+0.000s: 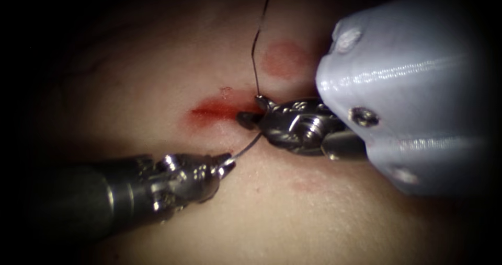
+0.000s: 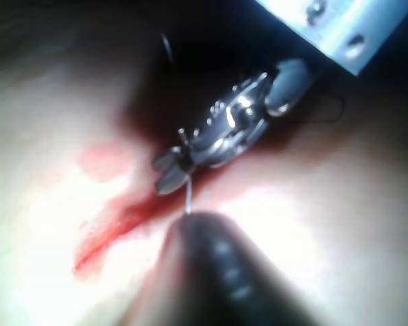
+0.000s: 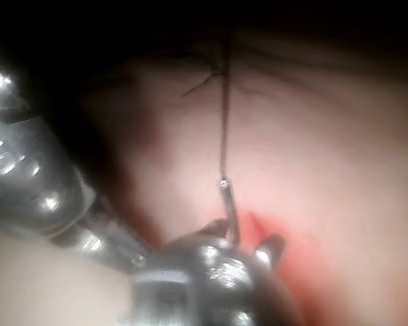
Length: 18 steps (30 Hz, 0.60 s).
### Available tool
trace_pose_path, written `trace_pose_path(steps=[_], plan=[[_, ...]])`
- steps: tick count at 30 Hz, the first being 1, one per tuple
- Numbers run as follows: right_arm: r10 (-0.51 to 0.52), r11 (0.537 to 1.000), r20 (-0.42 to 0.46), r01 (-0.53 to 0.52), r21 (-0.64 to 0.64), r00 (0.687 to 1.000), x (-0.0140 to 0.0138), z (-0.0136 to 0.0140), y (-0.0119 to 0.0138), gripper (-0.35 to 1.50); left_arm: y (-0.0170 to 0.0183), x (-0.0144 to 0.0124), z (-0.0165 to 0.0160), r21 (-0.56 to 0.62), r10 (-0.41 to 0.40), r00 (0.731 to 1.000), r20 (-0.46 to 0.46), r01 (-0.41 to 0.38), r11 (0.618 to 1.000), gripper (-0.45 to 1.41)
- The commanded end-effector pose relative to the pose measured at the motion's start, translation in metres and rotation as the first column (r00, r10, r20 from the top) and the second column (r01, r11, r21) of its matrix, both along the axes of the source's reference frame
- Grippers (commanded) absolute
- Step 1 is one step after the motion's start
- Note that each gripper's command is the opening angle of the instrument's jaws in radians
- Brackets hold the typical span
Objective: Wound Closure
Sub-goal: Hand the needle over to the right gripper.
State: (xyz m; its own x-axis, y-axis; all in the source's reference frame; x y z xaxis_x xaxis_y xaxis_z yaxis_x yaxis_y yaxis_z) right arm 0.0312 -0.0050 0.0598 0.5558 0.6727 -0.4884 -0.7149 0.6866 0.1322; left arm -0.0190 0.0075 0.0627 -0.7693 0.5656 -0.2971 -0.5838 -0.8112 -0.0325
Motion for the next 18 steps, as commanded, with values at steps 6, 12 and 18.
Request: trace_pose_path(steps=[6,12,18], plan=[[0.012,1.0,-0.017,-0.013,-0.021,1.0,0.0,-0.0008,0.0002,-0.35,-0.0003,-0.0006,0.0006,-0.003,0.025,1.0,-0.007,-0.025,1.0,-0.25],[0.018,0.999,-0.029,-0.019,-0.026,0.999,-0.0001,-0.0009,0.0003,-0.35,0.0002,-0.0007,0.0005,0.076,0.025,0.995,0.095,-0.033,0.997,0.52],[0.003,0.999,-0.036,-0.004,-0.039,0.999,-0.0006,-0.0012,0.0005,-0.35,0.0004,-0.0011,0.0003,0.185,-0.036,0.969,0.246,-0.011,0.983,0.56]])
